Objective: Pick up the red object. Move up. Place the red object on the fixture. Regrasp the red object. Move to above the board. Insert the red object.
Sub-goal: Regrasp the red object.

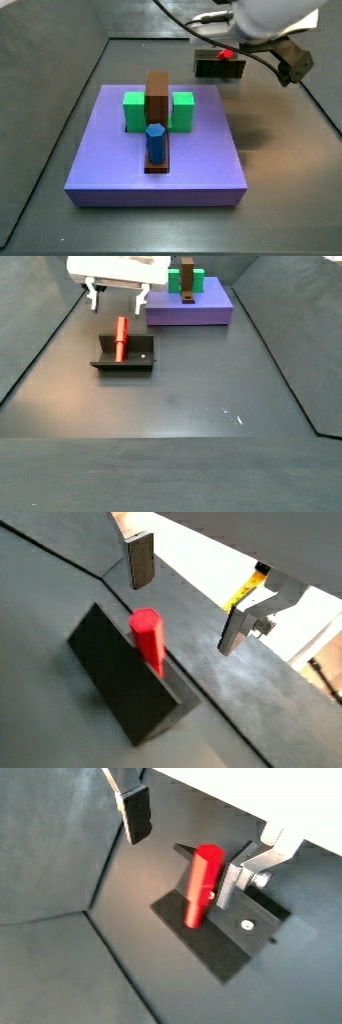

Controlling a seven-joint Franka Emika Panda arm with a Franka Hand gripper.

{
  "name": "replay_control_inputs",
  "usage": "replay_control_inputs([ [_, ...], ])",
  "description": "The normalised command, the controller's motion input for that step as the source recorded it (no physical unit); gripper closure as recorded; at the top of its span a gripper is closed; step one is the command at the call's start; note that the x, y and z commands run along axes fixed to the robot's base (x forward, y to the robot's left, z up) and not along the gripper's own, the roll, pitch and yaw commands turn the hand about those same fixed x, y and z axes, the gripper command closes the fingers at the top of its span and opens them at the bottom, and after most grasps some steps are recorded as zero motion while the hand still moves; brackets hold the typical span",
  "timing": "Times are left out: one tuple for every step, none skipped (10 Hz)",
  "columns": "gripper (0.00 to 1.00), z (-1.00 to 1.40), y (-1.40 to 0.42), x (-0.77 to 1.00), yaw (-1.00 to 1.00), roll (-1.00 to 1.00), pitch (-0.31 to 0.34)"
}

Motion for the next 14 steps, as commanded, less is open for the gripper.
replay_control_inputs([
  [0.00,-0.04,0.03,0.00,-0.07,0.37,0.029],
  [0.00,-0.10,0.03,0.00,-0.02,0.15,0.083],
  [0.00,-0.20,0.10,-0.03,0.00,0.18,0.086],
  [0.00,-0.19,0.07,-0.03,0.00,0.12,0.094],
  [0.00,-0.09,0.01,0.00,0.00,0.00,0.111],
  [0.00,-0.10,0.05,0.00,0.00,-0.15,0.094],
  [0.00,-0.15,0.09,0.00,0.00,-0.31,0.071],
  [0.00,-0.10,0.12,0.05,0.00,-0.55,0.006],
  [0.00,-0.18,0.08,0.08,0.00,-0.55,0.000],
  [0.00,-0.21,0.00,0.08,0.00,-0.17,0.000],
  [0.00,-0.13,0.00,0.00,0.00,0.11,0.043],
  [0.00,-0.12,0.00,0.00,0.00,0.31,0.060],
  [0.00,-0.18,0.00,0.00,0.00,0.37,0.046],
  [0.00,-0.18,0.00,0.00,0.00,0.35,0.023],
])
